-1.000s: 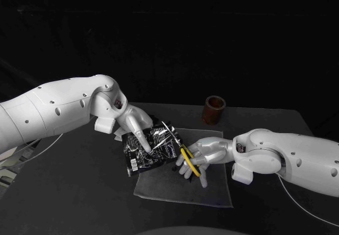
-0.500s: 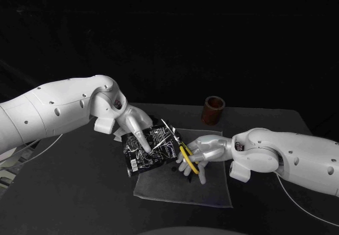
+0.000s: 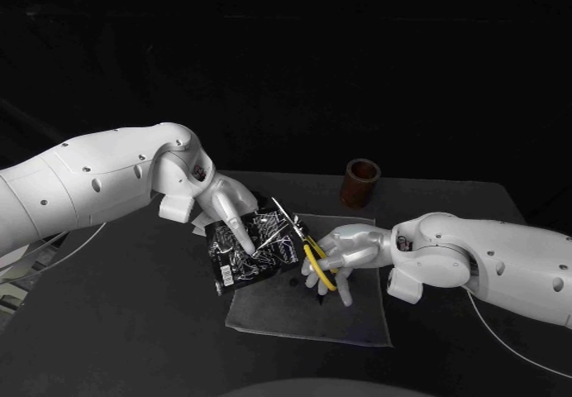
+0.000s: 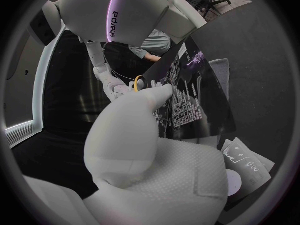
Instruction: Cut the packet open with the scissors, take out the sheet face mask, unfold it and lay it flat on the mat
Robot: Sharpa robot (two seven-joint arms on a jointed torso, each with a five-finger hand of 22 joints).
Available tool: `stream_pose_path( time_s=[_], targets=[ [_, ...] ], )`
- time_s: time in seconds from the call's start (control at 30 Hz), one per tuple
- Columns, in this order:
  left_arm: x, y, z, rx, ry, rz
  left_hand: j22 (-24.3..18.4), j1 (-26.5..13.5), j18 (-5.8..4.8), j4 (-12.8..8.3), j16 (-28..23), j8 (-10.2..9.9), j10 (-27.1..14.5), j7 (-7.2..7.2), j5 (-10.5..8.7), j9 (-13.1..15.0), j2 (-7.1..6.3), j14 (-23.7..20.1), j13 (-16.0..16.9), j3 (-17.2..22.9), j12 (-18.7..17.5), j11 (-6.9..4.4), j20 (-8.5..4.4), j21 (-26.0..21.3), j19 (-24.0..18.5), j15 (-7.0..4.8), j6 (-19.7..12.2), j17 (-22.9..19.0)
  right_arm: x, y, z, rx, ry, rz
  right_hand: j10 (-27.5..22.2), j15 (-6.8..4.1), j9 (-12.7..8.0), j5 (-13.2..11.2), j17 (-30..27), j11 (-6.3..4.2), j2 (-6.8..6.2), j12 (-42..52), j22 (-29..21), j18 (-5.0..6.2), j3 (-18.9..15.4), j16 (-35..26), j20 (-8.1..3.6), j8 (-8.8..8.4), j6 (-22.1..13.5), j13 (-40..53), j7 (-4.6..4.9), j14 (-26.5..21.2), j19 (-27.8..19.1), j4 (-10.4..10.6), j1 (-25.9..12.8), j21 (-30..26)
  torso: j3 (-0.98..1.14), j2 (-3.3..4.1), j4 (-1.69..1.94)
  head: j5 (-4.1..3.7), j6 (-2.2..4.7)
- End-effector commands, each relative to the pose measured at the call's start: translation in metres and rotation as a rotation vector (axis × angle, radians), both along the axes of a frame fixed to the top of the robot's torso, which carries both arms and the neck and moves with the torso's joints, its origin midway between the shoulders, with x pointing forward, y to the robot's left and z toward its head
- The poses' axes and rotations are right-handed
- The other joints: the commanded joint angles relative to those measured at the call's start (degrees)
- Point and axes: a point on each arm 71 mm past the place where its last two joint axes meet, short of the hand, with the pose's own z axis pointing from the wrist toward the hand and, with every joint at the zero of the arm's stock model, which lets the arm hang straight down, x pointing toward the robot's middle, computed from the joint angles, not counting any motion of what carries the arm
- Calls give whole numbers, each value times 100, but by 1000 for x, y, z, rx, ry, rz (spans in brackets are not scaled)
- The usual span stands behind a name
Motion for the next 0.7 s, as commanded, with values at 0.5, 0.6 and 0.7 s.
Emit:
stream_pose_path(
  time_s=[0.5, 0.6, 0.7],
  targets=[
    [-12, 1, -1, 11, 74, -175, 22, -21, 68, -46, -20, -5, 27, 4, 19, 1057, 44, 3, 21, 26, 34, -33, -36, 53, -26, -43, 59, 36, 13, -18, -2, -79, -41, -137, 3186, -1189, 2494, -38, 1827, -1289, 412, 2663, 4466, 10, 1921, 1038, -805, 1853, 2045, 2413, -1082, 2311, 1136, 538, 163, 3221, 4, 1, -1, 39, -105],
    [-12, 1, -1, 11, 73, -173, 22, -21, 68, -46, -20, -5, 27, 4, 19, 1057, 44, 3, 21, 26, 34, -33, -36, 53, -26, -43, 59, 36, 13, -20, -2, -94, -50, -148, 3203, -1219, 3267, -40, 1979, -1319, 429, 3035, 4767, -26, 2202, 1086, -827, 2530, 2522, 2829, -1115, 2340, 1184, 574, -147, 3380, 4, 0, -1, 40, -116],
    [-12, 2, -1, 12, 71, -171, 22, -21, 68, -46, -20, -5, 27, 4, 19, 1057, 44, 3, 21, 26, 34, -33, -36, 53, -26, -43, 59, 36, 13, -21, -2, -99, -54, -165, 3201, -1243, 3931, -36, 2090, -1348, 424, 3274, 4888, -38, 2470, 1118, -849, 3154, 2916, 3079, -1148, 2356, 1195, 566, -527, 3452, 3, -1, -1, 40, -113]
  ],
)
